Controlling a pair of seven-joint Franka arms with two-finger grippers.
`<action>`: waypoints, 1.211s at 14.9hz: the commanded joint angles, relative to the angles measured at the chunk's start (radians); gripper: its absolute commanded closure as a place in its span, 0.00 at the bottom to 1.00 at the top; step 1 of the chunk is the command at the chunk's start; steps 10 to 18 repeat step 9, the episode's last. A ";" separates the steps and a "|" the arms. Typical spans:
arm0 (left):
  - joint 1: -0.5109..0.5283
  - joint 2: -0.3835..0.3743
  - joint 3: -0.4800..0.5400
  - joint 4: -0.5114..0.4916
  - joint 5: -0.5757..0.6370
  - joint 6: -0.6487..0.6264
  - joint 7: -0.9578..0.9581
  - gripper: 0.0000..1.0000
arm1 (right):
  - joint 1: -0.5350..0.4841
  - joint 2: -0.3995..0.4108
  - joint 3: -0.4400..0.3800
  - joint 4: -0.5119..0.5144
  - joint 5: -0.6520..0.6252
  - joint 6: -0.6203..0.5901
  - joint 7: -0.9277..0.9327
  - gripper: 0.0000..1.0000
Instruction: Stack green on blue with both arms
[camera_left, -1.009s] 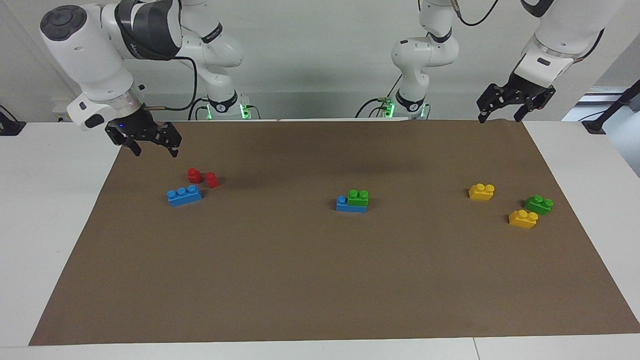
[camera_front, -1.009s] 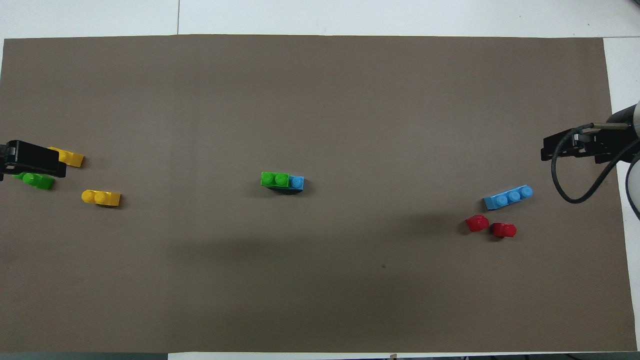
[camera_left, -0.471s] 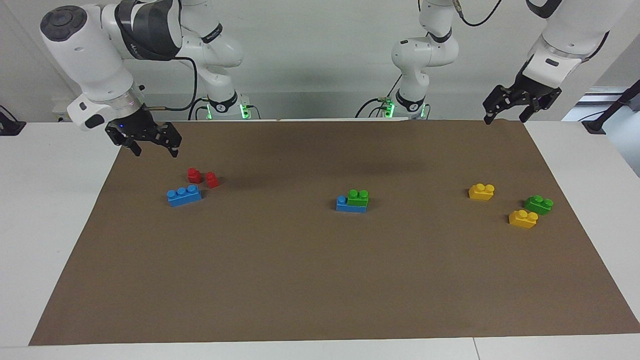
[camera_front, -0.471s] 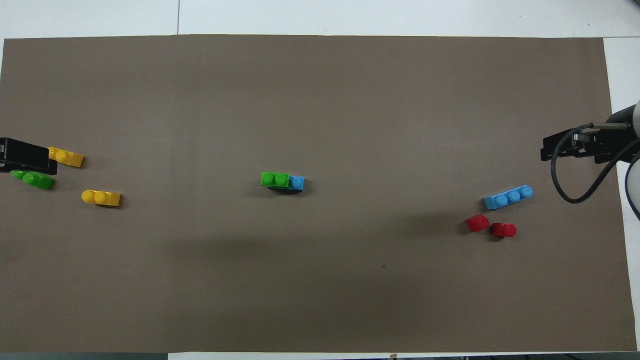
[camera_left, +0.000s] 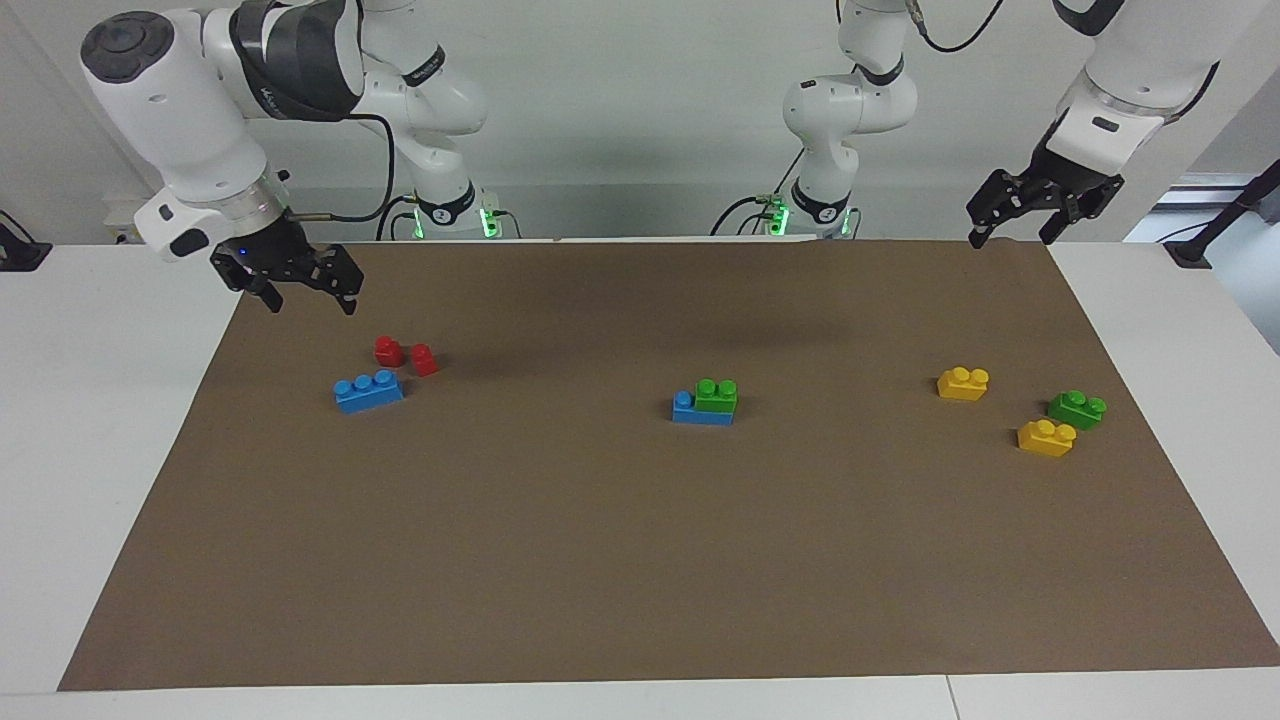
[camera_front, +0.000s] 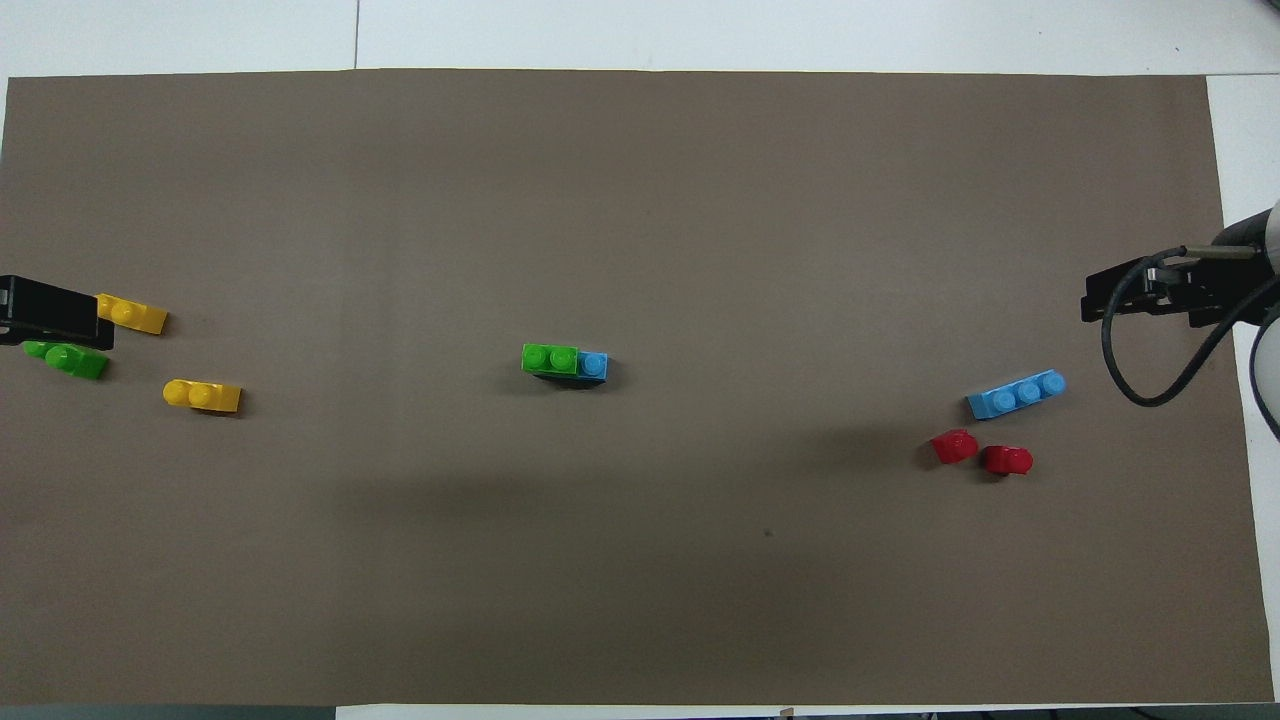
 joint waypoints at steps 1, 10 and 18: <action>0.007 -0.032 0.004 -0.036 -0.005 0.013 0.010 0.00 | -0.005 0.003 0.003 -0.001 -0.001 0.003 -0.015 0.00; 0.018 -0.032 0.004 -0.036 -0.005 0.013 0.010 0.00 | -0.005 0.003 0.003 -0.001 0.000 0.003 -0.013 0.00; 0.018 -0.032 0.004 -0.036 -0.005 0.013 0.010 0.00 | -0.005 0.003 0.003 -0.001 0.000 0.003 -0.013 0.00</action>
